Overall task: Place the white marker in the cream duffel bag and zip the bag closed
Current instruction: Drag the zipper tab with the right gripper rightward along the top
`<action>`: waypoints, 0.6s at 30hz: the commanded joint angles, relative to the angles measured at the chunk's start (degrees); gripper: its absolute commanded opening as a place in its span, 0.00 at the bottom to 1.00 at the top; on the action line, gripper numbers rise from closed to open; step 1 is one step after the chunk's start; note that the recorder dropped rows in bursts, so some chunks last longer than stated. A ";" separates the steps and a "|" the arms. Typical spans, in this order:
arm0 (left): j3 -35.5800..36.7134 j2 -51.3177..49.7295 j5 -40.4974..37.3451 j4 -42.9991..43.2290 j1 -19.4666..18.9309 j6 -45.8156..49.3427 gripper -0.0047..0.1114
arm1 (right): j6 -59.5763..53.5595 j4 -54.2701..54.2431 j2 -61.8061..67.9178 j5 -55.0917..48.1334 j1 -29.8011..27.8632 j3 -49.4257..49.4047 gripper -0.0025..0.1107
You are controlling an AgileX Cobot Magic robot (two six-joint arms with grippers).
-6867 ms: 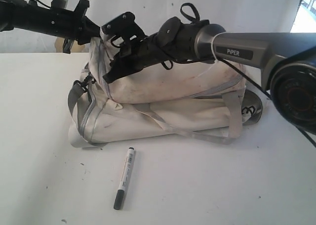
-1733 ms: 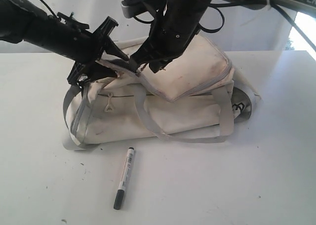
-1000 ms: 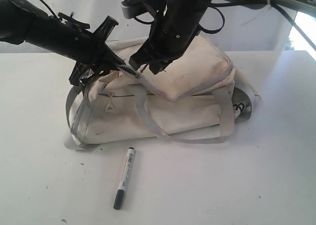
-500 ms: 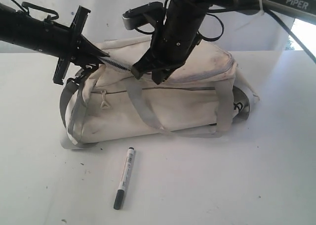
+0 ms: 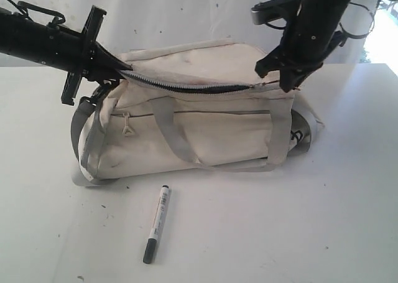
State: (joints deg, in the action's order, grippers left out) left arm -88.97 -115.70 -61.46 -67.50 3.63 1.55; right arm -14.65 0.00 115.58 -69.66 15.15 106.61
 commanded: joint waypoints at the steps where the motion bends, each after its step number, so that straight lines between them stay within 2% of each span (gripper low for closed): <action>1: -0.30 0.25 -0.70 -0.97 -0.29 1.40 0.04 | -0.10 1.67 0.02 -0.30 -4.02 -0.03 0.02; 9: -0.30 0.25 -1.26 -0.97 -0.29 3.36 0.04 | 3.10 1.53 4.13 -0.30 -8.84 -0.03 0.02; 18: -0.30 0.25 -1.26 3.32 -0.29 5.41 0.04 | 3.22 0.86 5.68 0.37 -9.52 -0.03 0.02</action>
State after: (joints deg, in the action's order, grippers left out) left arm -88.97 -115.70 -62.72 -65.55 3.63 5.63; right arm -11.85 -0.36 121.26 -69.53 6.40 106.61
